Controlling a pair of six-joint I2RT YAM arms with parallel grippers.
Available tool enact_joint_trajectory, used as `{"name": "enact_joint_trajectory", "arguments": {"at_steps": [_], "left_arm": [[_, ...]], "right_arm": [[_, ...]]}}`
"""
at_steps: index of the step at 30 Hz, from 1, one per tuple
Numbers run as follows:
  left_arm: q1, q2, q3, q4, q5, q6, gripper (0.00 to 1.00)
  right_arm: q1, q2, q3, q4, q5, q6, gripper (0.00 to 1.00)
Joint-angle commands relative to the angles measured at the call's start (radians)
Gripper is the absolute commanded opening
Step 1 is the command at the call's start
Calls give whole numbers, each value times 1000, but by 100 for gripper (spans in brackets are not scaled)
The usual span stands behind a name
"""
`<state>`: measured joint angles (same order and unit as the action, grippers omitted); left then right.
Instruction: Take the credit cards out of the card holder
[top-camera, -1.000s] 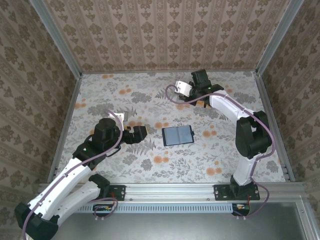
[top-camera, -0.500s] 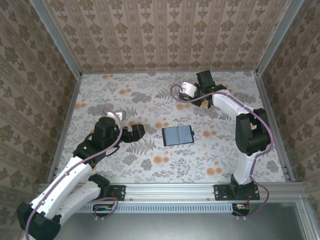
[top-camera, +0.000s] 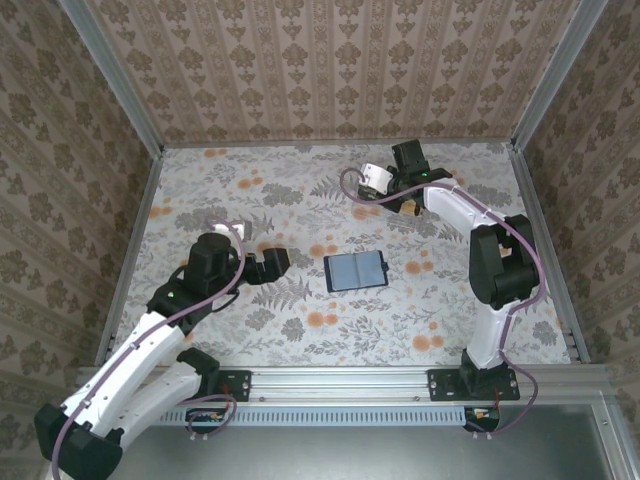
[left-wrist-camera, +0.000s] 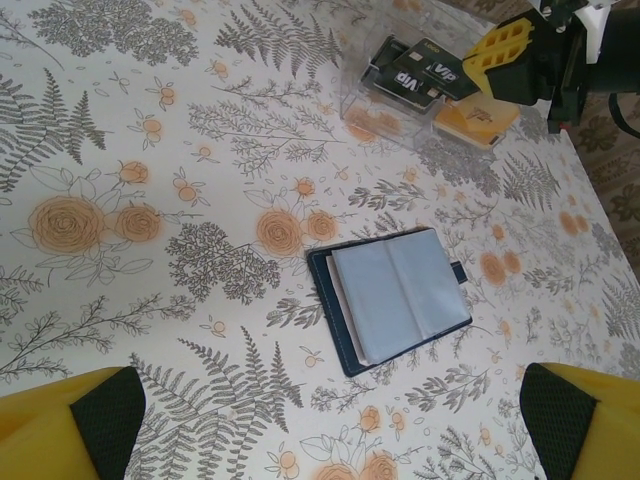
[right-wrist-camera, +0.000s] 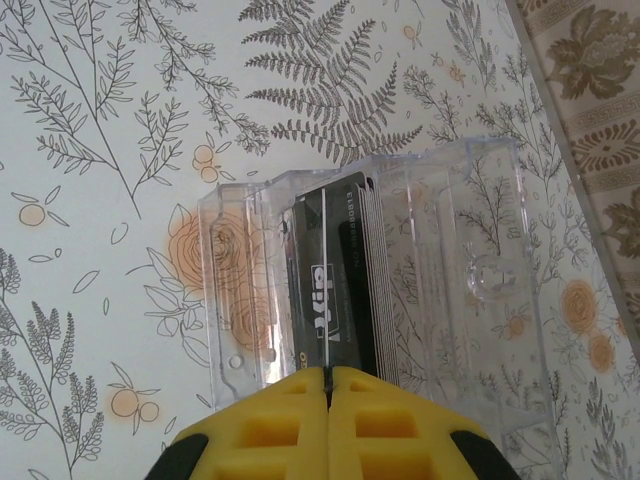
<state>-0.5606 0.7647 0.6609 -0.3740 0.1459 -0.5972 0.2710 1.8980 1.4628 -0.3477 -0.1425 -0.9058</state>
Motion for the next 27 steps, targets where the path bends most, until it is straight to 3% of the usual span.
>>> {"name": "enact_joint_trajectory", "arguments": {"at_steps": [1,27], "left_arm": [[11,5,-2,0,13,19,100],[31,28,-3,1,30,20,100]], "right_arm": [[9,30,41,-10,-33,0,0],[8,102,66,11,1,-7,2]]}}
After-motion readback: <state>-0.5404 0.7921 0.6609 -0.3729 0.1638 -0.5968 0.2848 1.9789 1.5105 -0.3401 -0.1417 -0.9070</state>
